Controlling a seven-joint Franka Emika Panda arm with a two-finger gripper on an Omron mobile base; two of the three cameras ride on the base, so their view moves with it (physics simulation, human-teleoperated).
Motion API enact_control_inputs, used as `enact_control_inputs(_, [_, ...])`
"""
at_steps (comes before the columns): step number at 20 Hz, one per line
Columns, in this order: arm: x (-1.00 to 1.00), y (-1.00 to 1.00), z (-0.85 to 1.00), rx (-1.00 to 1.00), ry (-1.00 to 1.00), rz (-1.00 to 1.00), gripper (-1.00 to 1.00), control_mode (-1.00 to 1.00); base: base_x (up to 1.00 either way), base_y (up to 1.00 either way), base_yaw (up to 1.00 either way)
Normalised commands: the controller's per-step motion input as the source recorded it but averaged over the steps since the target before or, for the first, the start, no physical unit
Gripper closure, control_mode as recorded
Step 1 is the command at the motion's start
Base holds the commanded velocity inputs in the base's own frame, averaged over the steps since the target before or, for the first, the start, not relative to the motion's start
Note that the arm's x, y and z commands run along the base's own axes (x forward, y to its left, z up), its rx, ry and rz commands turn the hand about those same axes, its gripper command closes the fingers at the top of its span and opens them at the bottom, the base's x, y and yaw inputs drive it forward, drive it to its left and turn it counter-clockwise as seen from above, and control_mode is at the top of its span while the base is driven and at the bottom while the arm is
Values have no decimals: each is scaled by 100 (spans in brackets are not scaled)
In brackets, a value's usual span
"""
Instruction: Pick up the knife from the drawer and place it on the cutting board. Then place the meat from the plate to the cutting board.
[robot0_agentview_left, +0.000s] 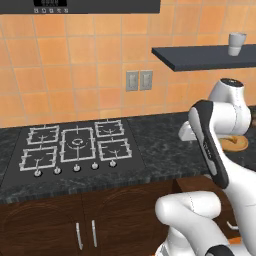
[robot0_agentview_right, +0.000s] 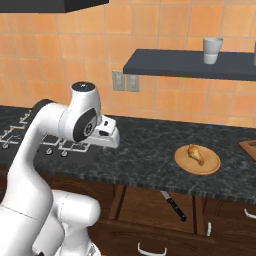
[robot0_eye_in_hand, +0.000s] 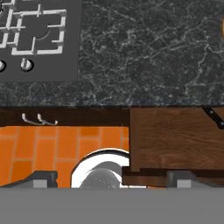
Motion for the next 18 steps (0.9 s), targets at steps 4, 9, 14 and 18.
enact_control_inputs(4, [69, 18, 0, -3, 9, -12, -100, -100, 0, 0, 0])
enact_control_inputs(9, [20, 0, -1, 0, 12, -2, -100, -100, 0, 0, 0])
enact_control_inputs(14, [15, 0, -1, 0, 16, 0, -100, -100, 0, 0, 0])
enact_control_inputs(18, [0, 0, -1, -1, 4, 0, -100, -100, 0, 0, 0])
